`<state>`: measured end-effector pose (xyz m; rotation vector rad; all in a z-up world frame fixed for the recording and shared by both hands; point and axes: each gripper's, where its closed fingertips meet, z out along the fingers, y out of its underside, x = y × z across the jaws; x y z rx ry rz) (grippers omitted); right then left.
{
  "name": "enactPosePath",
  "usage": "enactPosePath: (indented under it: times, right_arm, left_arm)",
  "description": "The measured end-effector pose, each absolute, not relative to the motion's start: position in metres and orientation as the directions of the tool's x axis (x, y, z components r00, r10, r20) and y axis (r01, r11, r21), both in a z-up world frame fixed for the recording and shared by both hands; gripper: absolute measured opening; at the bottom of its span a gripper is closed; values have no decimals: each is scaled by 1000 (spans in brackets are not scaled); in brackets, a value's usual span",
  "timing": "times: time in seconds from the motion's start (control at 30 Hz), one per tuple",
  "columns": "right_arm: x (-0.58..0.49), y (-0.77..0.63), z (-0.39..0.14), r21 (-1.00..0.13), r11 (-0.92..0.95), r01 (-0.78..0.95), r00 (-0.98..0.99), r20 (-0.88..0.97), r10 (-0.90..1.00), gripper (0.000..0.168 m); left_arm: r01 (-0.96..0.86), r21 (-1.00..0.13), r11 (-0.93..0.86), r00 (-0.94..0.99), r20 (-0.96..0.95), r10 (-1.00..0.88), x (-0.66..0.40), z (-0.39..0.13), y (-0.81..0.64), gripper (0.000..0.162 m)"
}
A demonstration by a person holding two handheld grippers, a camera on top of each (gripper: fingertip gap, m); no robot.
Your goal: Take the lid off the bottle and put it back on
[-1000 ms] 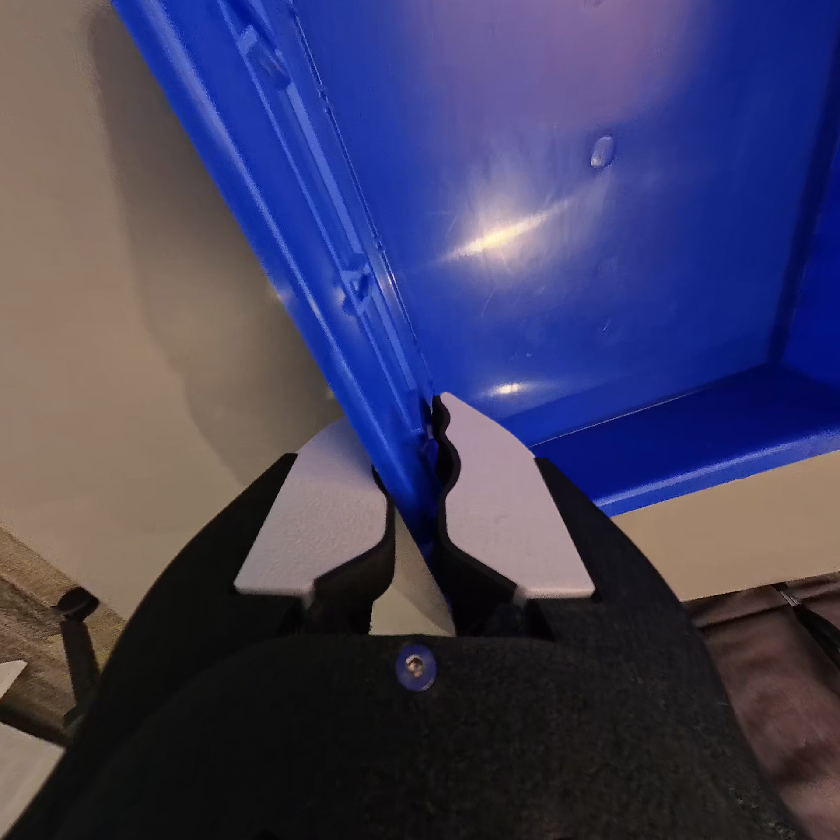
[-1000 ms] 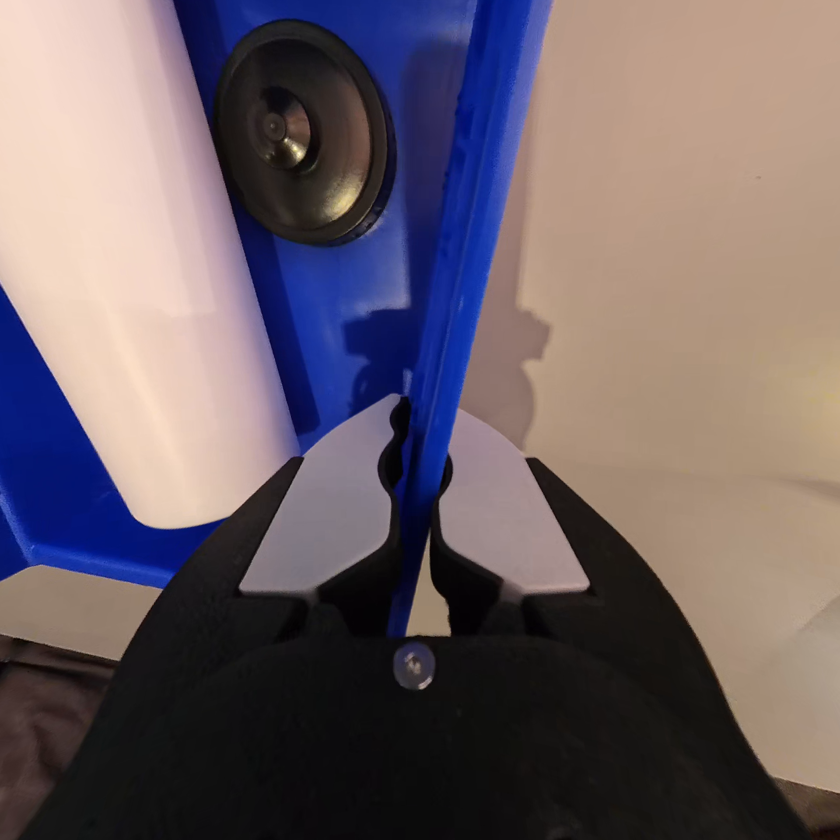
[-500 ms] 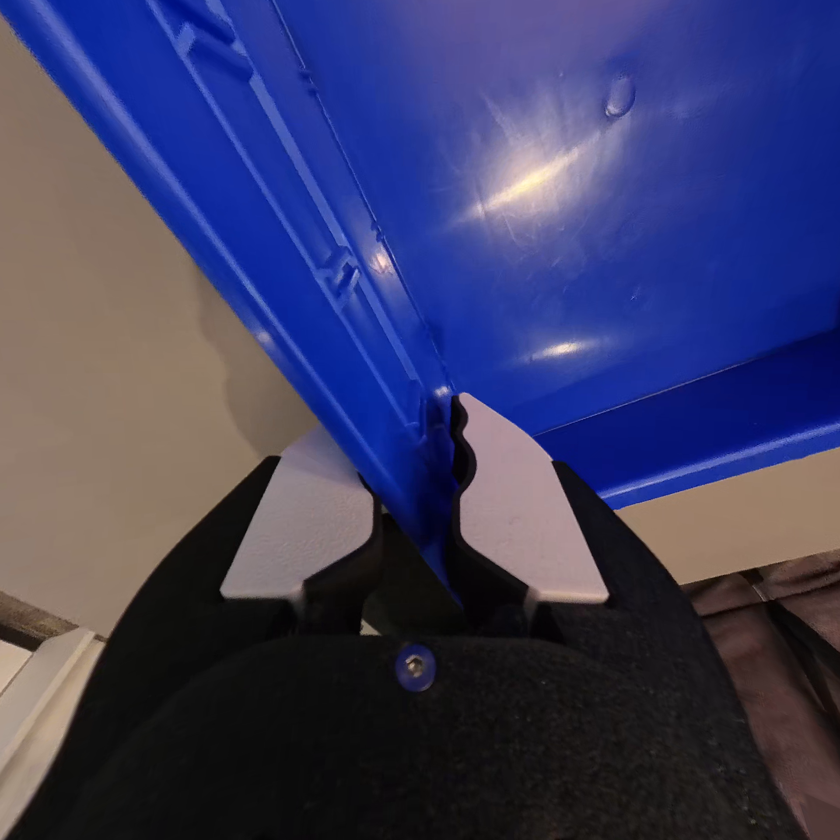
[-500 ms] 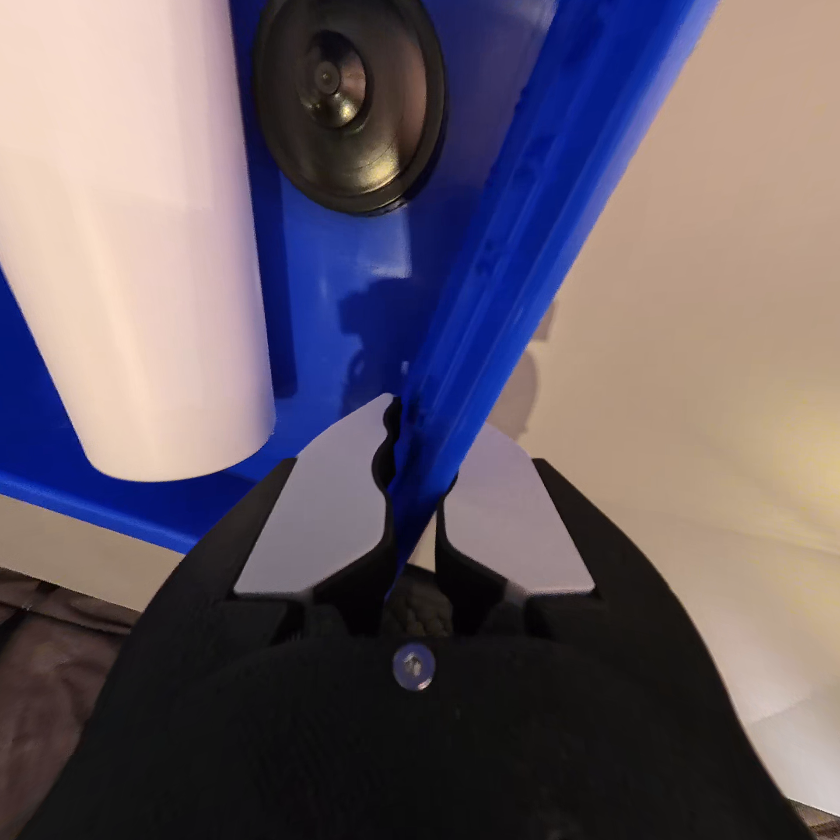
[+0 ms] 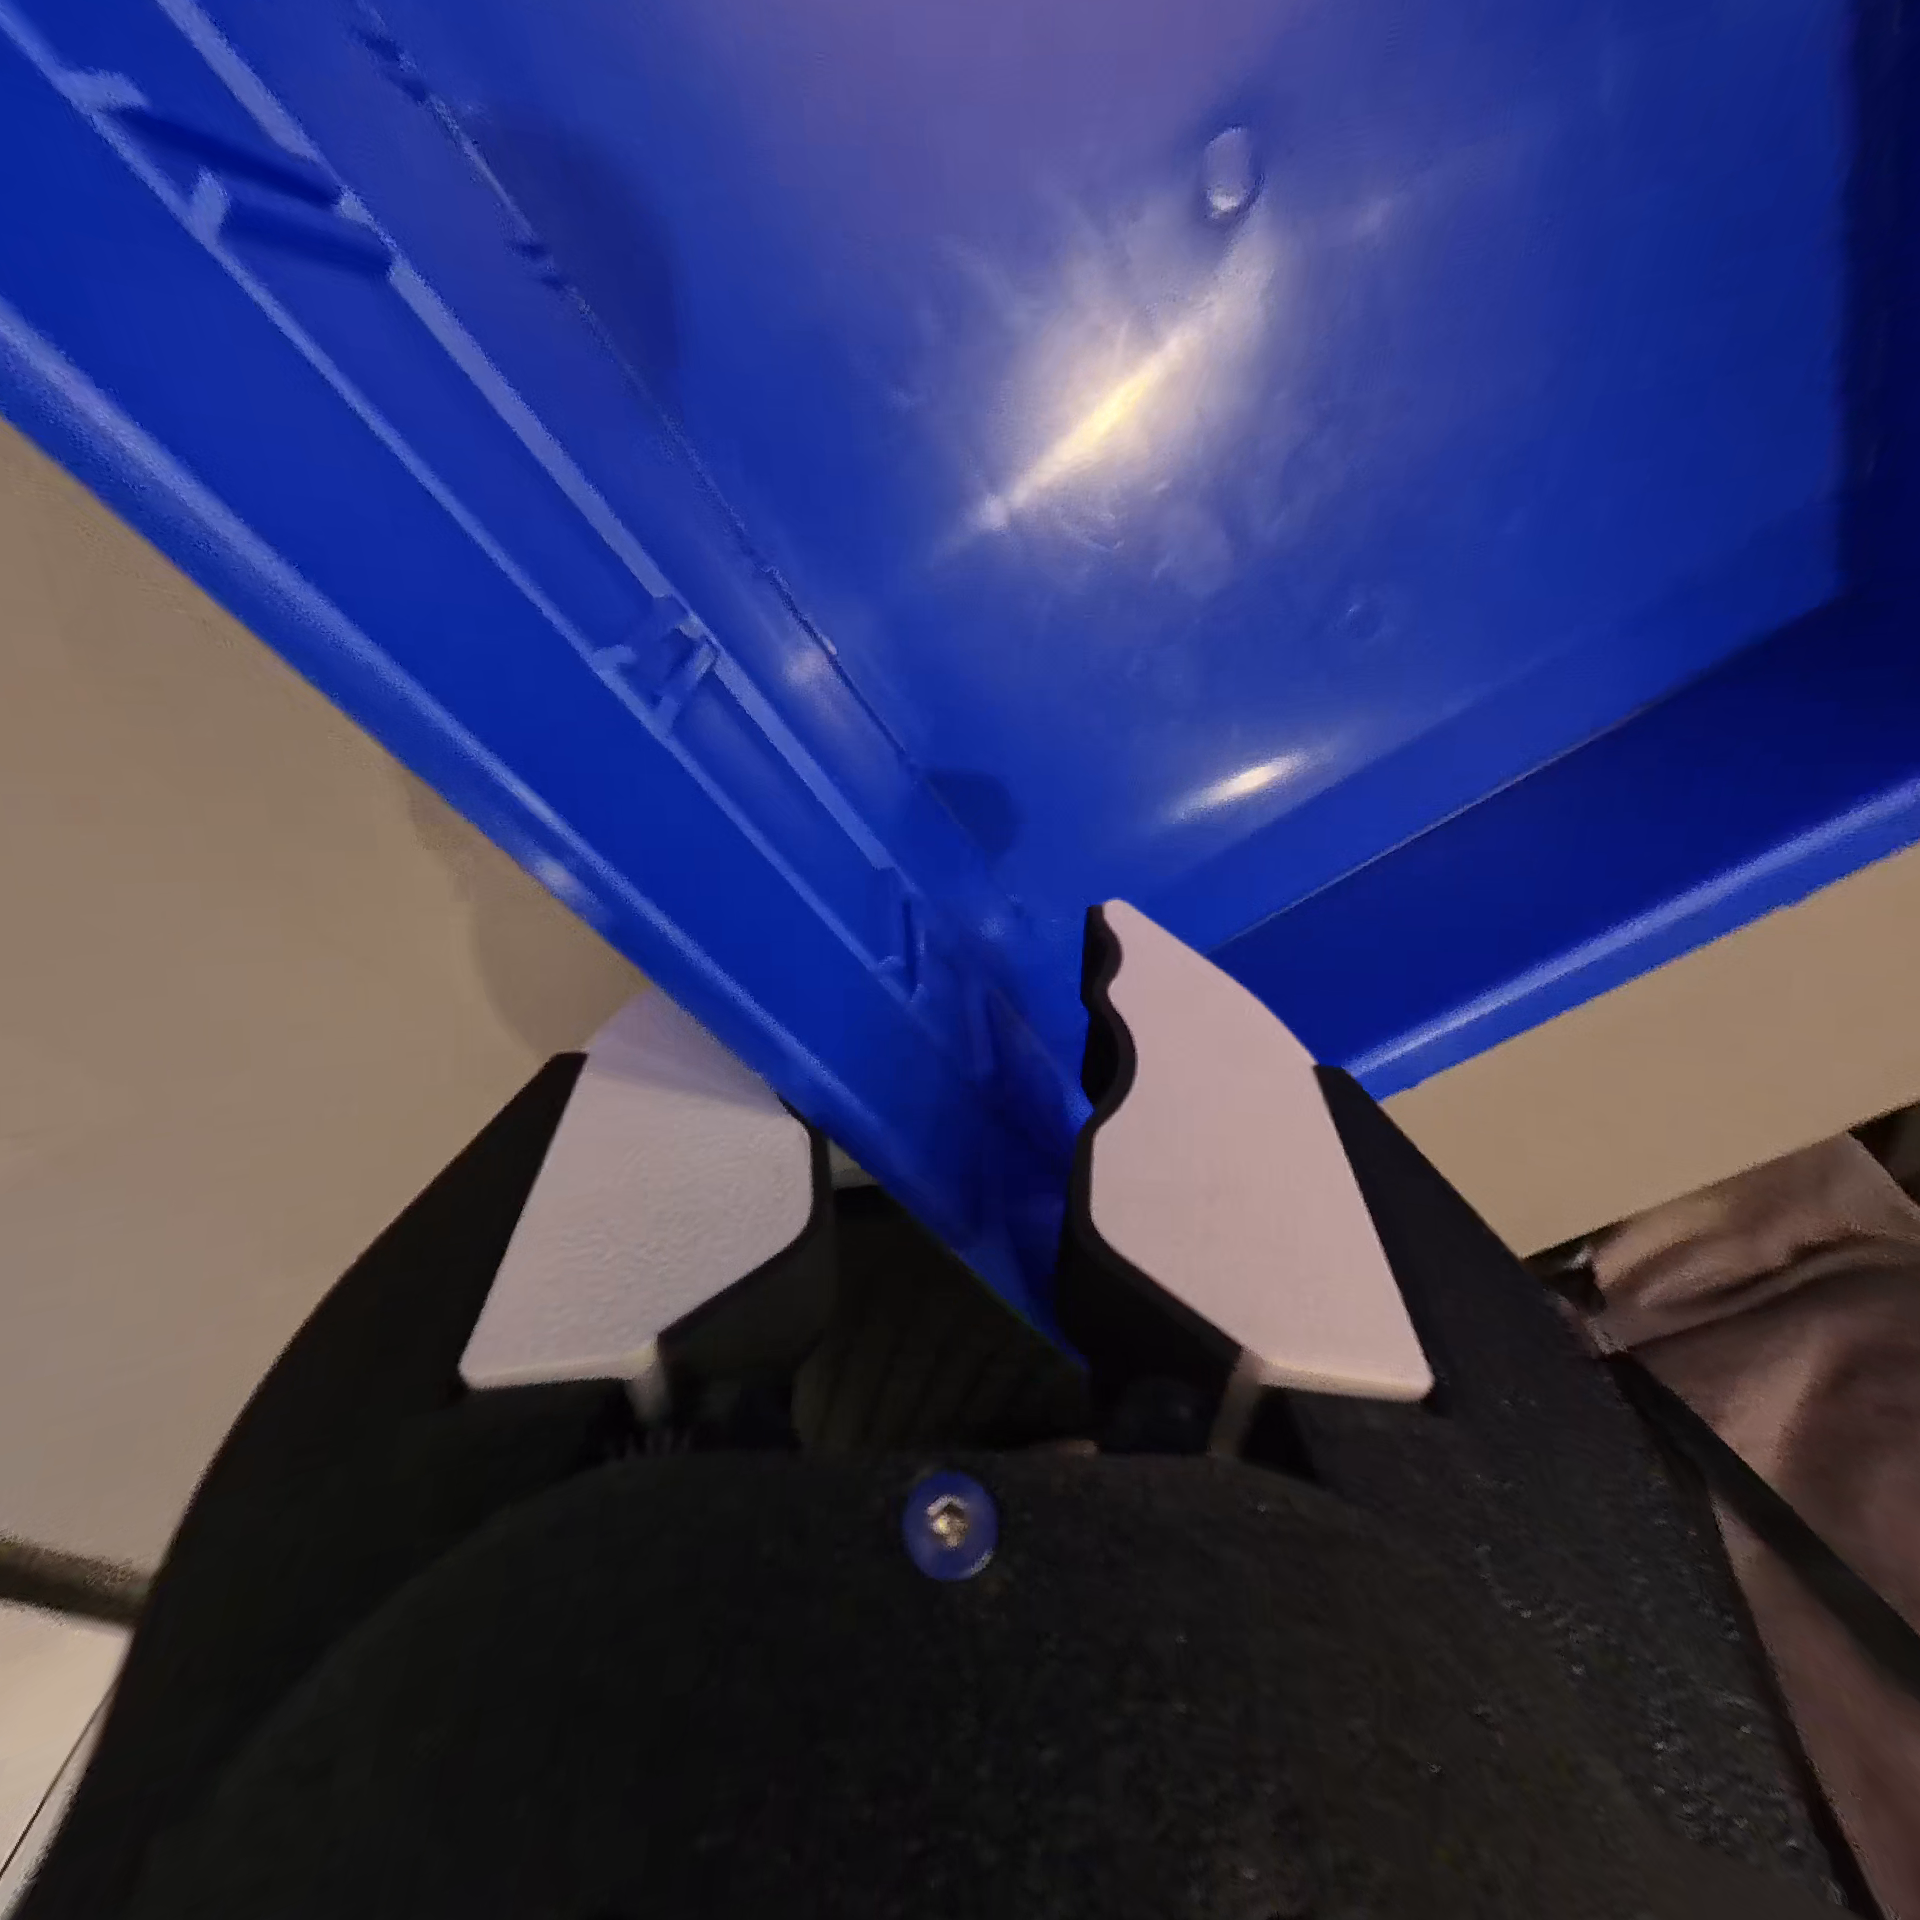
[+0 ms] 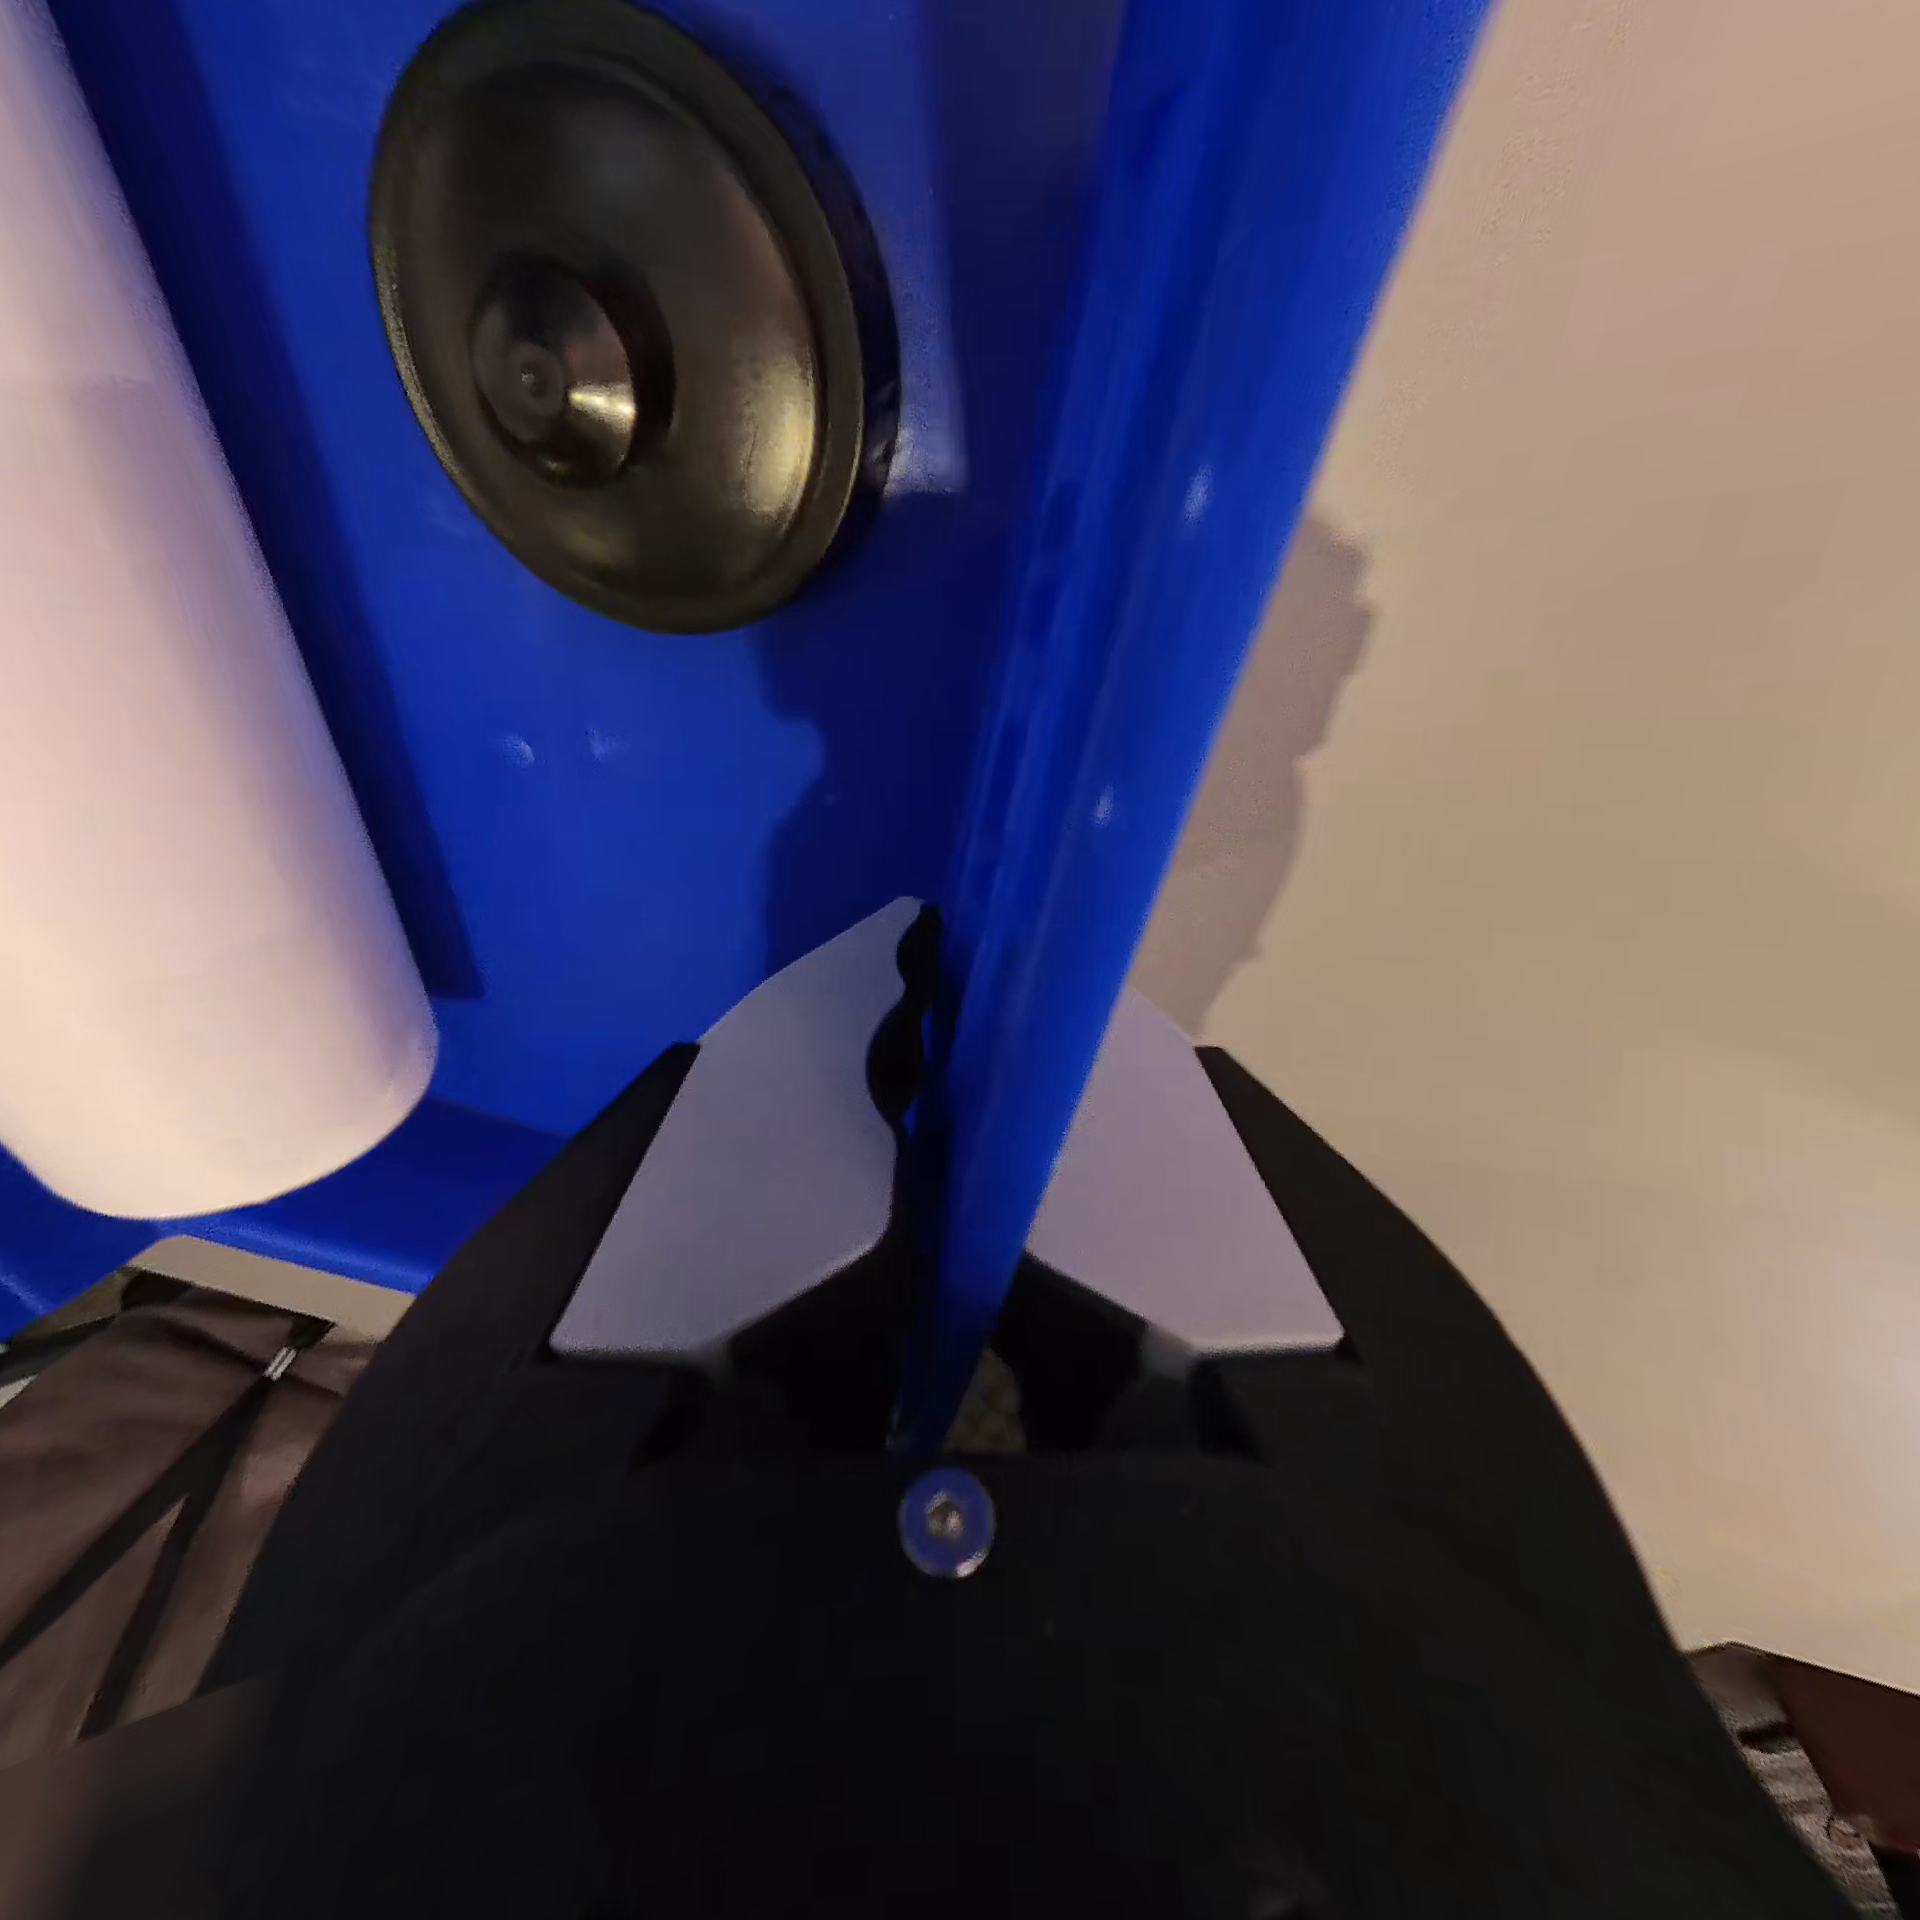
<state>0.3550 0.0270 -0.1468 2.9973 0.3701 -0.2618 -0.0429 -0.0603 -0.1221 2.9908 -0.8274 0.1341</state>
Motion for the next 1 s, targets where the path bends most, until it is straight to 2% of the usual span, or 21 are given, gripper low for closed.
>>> enactPosePath:
  times: [0.2, 0.37, 0.5, 0.73, 1.0]
  right_arm:
    - [372, 23, -147, 101, -966, 237, 957, -194, 215, 7]
    - [401, 10, -147, 99, -979, 179, 968, -197, 157, 7]
    - [425, -2, -137, 74, -991, 114, 975, -197, 97, 7]
    - [442, -15, -75, 57, -997, 58, 986, -160, 48, 7]
    - [354, 12, 12, 33, -976, 214, 974, -81, 211, 7]
  left_arm:
    - [-551, -103, -828, 818, 130, -561, -41, -99, -54, 39]
    - [-537, -274, -798, 796, 148, -586, -54, -53, -57, 36]
    - [-452, -404, -795, 811, 185, -555, -86, -15, -65, 36]
    - [-229, -560, -796, 868, 253, -427, -153, 23, -69, 35]
    - [-91, -644, -760, 897, 278, -343, -192, 43, -77, 38]
